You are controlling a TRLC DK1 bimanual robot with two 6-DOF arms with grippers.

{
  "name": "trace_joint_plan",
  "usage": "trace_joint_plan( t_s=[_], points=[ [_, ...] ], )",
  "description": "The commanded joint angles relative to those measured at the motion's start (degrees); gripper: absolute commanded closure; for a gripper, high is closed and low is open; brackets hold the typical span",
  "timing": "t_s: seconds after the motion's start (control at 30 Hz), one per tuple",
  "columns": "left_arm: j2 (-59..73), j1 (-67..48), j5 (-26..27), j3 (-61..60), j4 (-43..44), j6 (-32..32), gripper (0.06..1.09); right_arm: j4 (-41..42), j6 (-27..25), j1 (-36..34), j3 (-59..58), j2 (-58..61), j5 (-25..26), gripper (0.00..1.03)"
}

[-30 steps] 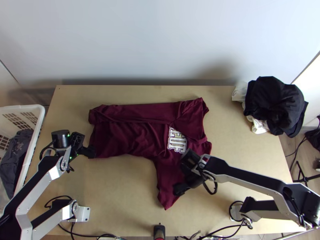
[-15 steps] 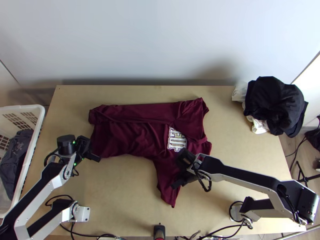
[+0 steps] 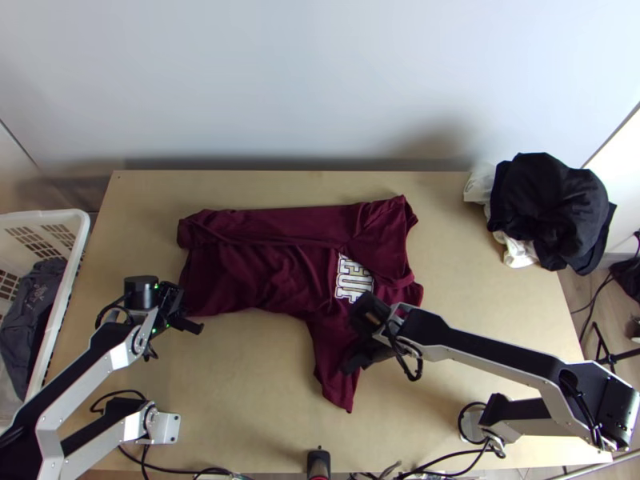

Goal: Fold the t-shirt

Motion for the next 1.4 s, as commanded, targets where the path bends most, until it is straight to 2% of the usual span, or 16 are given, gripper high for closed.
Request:
trace_joint_plan(
  t_s=[0.0,0.03,0.07,0.1,0.27,0.43,0.5,0.73,0.8,0.9,1.1,1.2,1.27,1.3,1.37],
  points=[
    [3.1,0.4,0.0,1.7,-1.0,-2.5,0.79,-1.5,-0.6,0.0,1.1,0.0,-0.1,1.0],
    [3.0,0.5,0.0,1.8,-1.6,-2.8,0.57,-1.5,-0.6,0.0,1.0,-0.1,-0.1,1.0],
    [2.9,0.5,0.0,2.0,-2.6,-2.8,0.41,-1.5,-0.6,0.0,1.0,-0.1,-0.1,1.0],
    [2.7,0.5,0.0,2.1,-3.3,-2.9,0.38,-1.6,-0.6,0.0,0.9,-0.2,-0.1,1.0],
    [4.0,0.9,0.4,2.7,-3.5,-3.9,0.38,-1.5,-0.9,0.1,1.0,0.0,0.1,1.0],
    [3.9,-1.7,0.9,5.2,-7.9,-6.3,0.37,-1.2,-1.1,0.5,1.3,0.7,0.4,1.0],
    [3.3,-2.2,0.9,6.2,-9.4,-7.0,0.32,-1.2,-1.2,0.6,1.2,0.8,0.5,1.0],
    [-2.0,-3.0,1.0,10.4,-16.6,-7.6,0.32,-1.2,-1.3,0.5,1.2,1.1,1.0,1.0],
    [-2.7,-3.7,1.0,10.6,-17.1,-8.2,0.32,-1.2,-1.3,0.6,1.6,1.4,1.0,1.0],
    [-2.2,-5.5,1.1,10.1,-17.0,-9.5,0.22,-1.2,-1.3,0.8,2.5,2.2,1.0,1.0],
    [-1.3,-8.1,1.1,7.5,-15.3,-10.0,0.22,-2.1,-1.6,0.8,2.9,2.3,1.0,1.0],
    [1.0,-10.1,1.1,5.4,-14.8,-10.2,0.23,-2.2,-1.6,0.8,2.8,1.9,1.1,1.0],
    [2.0,-12.1,1.0,4.2,-13.8,-11.2,0.4,-2.2,-1.6,0.8,2.8,1.8,1.1,1.0],
    [2.2,-13.6,1.0,3.6,-13.4,-11.9,0.44,-2.2,-1.6,0.8,2.9,1.9,1.1,1.0],
    [2.3,-15.7,1.0,3.2,-12.2,-13.9,0.43,-2.1,-1.6,0.8,3.0,2.0,1.1,1.0]
  ],
)
